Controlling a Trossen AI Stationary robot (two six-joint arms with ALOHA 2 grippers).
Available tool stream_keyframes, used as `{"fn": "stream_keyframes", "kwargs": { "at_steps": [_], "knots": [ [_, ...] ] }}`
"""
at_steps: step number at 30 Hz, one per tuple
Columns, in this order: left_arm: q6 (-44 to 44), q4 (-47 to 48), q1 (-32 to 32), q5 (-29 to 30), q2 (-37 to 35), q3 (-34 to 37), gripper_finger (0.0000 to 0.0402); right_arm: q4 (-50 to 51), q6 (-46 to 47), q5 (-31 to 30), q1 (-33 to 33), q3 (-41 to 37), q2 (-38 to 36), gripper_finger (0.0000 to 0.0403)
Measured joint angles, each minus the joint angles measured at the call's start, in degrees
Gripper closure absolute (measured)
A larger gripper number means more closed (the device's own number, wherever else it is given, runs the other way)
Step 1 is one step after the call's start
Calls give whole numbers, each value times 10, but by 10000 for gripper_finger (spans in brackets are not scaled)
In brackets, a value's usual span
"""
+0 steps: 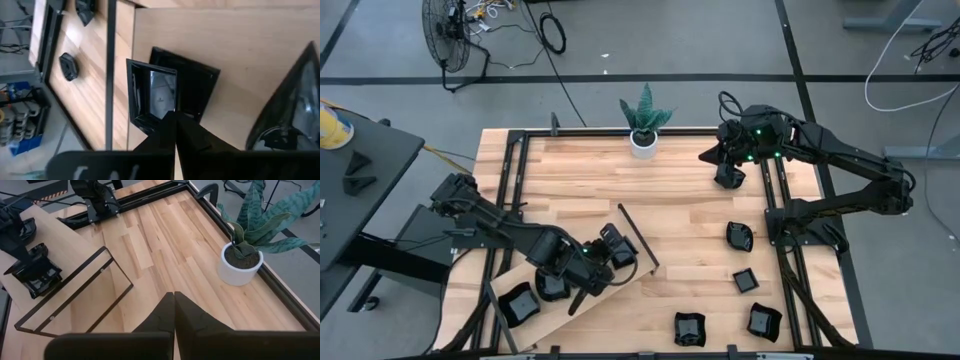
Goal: Pick & Place Mini shaped plates
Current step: Stack the black square plate on top of the black square plate on the shelf
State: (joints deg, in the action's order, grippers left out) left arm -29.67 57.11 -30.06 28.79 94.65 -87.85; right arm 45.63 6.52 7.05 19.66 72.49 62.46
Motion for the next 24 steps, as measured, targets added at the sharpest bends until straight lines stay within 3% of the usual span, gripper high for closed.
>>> {"fn": "stream_keyframes", "kwargs": {
  "at_steps": [6, 16, 24],
  "knots": [
    [-11, 1, 2, -41, 0, 0, 360, -10, 0, 0, 0, 0, 0, 399],
    [-55, -1, 9, -20, -16, 0, 324, -21, 0, 0, 0, 0, 0, 399],
    [-54, 2, 34, -130, -37, -1, 296, -21, 0, 0, 0, 0, 0, 399]
  ]
}}
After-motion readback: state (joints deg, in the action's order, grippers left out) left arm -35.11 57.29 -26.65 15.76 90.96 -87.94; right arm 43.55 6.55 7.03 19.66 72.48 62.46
